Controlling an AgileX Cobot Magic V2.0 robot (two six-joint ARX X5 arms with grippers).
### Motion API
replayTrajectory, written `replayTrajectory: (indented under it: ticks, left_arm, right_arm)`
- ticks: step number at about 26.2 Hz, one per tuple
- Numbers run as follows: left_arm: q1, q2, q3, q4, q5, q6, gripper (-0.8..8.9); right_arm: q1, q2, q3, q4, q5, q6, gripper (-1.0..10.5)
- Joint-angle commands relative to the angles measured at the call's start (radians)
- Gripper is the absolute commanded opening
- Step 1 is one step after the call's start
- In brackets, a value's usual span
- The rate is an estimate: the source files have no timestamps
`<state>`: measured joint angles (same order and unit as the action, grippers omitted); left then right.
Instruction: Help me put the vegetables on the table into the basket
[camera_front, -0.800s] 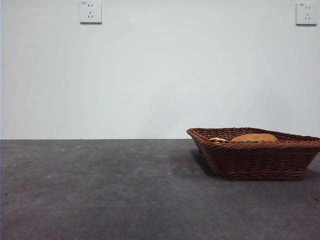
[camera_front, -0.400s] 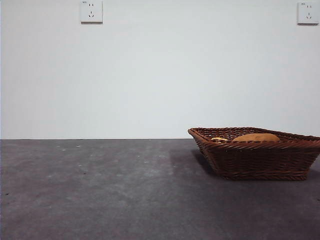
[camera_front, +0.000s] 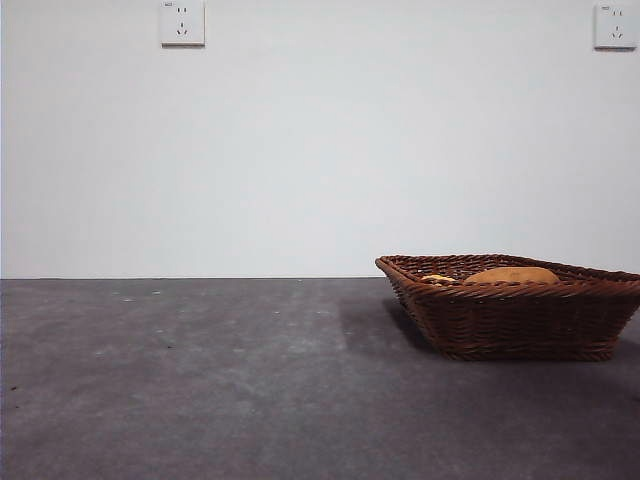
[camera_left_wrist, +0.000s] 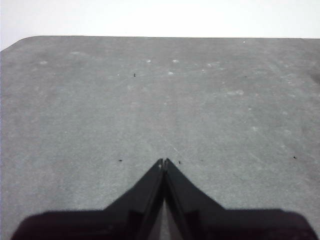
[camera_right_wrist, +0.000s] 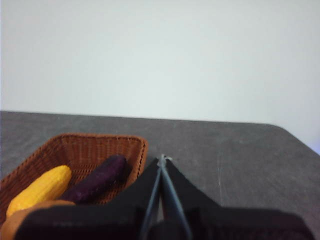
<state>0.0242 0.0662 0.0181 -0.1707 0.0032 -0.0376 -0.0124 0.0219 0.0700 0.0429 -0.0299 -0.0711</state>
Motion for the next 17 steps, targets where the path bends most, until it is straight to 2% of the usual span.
replayTrajectory:
  ticks: [1,9,12,15,17]
  left_arm:
    - [0.003,0.001,-0.011,0.006,0.001,0.008,-0.01]
    - [0.003,0.002,-0.011,0.006,0.001,0.008,-0.01]
    - [0.003,0.002,-0.011,0.006,0.001,0.008,-0.02]
    - [0.003,0.002,-0.011,0.008,0.001,0.008,-0.01]
    - [0.003,0.002,-0.011,0.006,0.001,0.008,-0.02]
  right_arm:
    - [0.001,-0.014,-0.041,0.012,-0.007,0.019,0.0]
    - [0.001,-0.014,-0.056,-0.135,0.001,-0.029,0.0]
    - [0.002,-0.014,-0.053,-0.24,0.052,-0.077,0.0]
    - [0.01,-0.014,-0.055,-0.226,0.124,-0.071,0.0]
    - [0.02,-0.014,-0.055,-0.226,0.132,-0.071,0.0]
